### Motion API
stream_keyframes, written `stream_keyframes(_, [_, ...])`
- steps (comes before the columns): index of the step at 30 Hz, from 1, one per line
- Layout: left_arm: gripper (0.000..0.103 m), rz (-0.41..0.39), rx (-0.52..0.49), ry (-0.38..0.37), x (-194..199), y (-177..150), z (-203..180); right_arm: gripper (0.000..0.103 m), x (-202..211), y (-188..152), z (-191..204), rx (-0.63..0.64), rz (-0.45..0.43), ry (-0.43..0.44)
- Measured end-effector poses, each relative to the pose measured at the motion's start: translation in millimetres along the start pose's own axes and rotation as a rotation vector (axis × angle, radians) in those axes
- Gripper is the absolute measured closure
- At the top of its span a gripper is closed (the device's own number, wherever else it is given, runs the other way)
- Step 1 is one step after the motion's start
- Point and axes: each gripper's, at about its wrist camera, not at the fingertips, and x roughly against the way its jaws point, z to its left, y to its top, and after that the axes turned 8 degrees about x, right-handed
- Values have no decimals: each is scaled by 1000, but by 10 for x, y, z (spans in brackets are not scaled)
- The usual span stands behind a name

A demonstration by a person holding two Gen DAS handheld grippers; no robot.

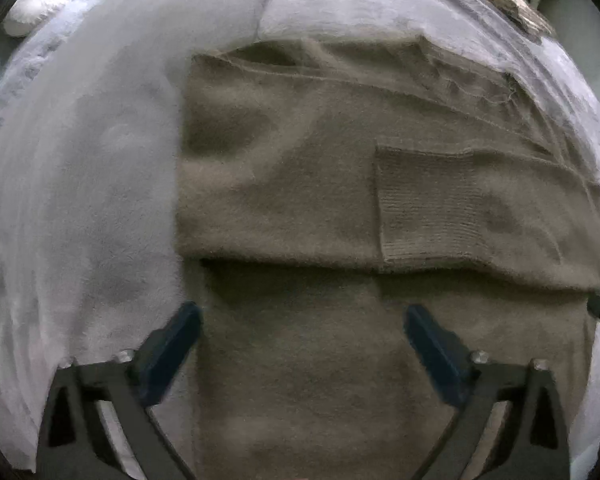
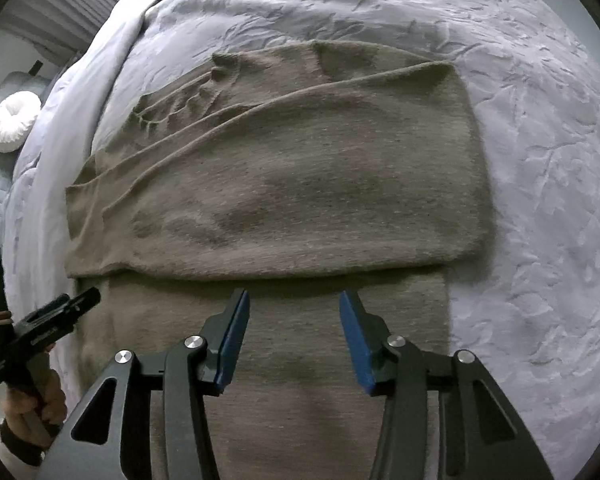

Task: Fold small clothes
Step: 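Open both tools and withdraw them from the folded sweater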

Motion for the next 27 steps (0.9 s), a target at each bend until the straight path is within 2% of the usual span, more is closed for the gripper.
stream_keyframes(4, [1, -6, -11, 0, 49, -21, 42, 46, -5, 2, 45, 6, -1, 2])
stream_keyframes(6, [1, -9, -10, 13, 55, -8, 35, 37, -7, 3, 82, 13, -6, 2])
stream_keyframes(14, [1, -18, -1, 59, 101, 0, 115, 35, 68, -37, 229, 56, -38, -23])
stream_keyframes(16, [1, -20, -11, 62, 104, -15, 226, 23, 97, -59, 268, 62, -49, -27])
stream_keyframes(17, [1, -20, -15, 60, 97, 10, 184, 21, 112, -70, 286, 64, -56, -28])
stream_keyframes(21, [1, -23, -34, 30, 190, -62, 242, 21, 192, -137, 390, 68, -84, -26])
stream_keyframes(27, [1, -25, -63, -21, 345, -176, 370, 21, 294, -303, 543, 40, -80, 3])
